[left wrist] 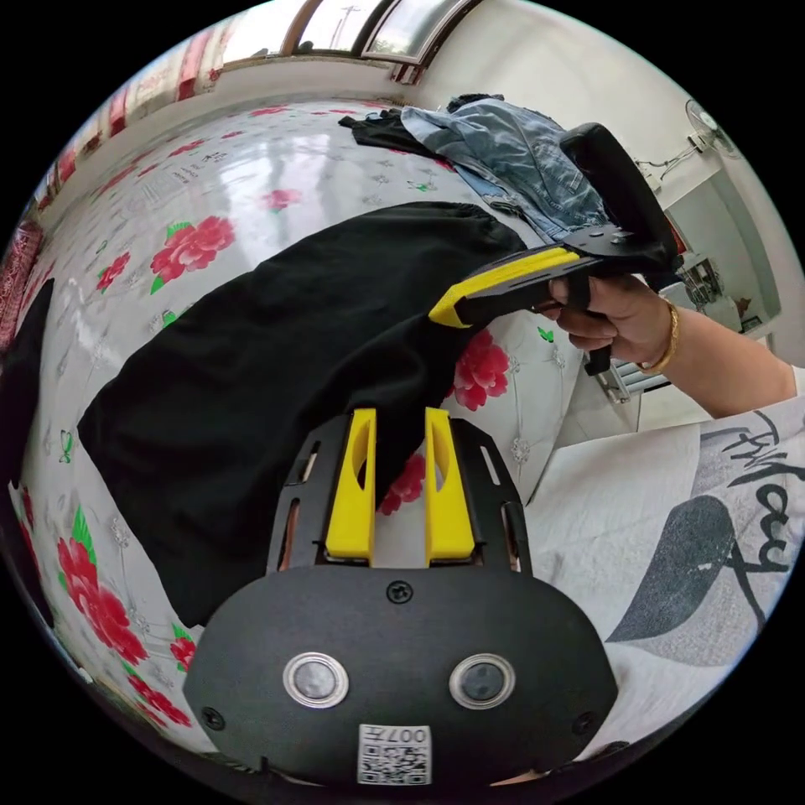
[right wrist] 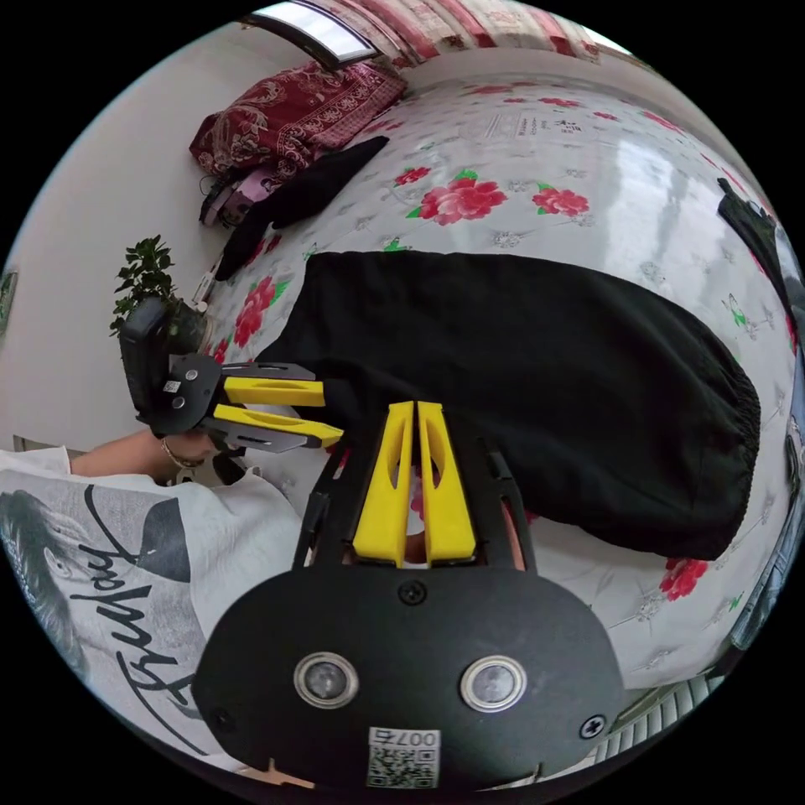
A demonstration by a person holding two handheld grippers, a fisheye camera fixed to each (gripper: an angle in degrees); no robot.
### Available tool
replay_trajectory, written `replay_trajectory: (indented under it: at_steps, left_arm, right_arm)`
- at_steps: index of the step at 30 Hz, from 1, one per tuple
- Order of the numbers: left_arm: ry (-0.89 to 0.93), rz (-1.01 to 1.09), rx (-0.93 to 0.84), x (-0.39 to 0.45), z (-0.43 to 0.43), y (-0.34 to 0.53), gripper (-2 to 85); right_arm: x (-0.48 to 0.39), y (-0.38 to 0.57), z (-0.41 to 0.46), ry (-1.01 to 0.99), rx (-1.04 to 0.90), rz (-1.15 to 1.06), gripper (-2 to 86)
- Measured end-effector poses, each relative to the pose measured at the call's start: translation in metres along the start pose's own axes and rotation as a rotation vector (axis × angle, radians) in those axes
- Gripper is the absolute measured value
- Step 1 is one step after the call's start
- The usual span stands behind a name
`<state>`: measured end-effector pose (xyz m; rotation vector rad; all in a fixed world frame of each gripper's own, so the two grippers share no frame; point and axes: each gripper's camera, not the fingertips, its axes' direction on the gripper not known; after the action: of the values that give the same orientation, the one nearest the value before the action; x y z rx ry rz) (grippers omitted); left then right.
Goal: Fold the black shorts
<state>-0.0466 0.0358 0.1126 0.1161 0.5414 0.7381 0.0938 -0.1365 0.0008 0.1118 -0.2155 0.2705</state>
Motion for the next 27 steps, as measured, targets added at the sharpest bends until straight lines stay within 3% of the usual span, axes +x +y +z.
replay_trajectory:
  at_steps: [9,27]
  left_arm:
    - [0.053,0.006,-0.005,-0.012,0.007,-0.013,10.1]
    - [-0.012,0.054,-0.101,-0.006,0.032,-0.032,9.7]
  right_arm:
    - [-0.009,-0.013,0.031,0.186,-0.087,-0.043,-0.1]
    - [0.001,-0.025,0.048,0.121,-0.112,0.004,-0.3]
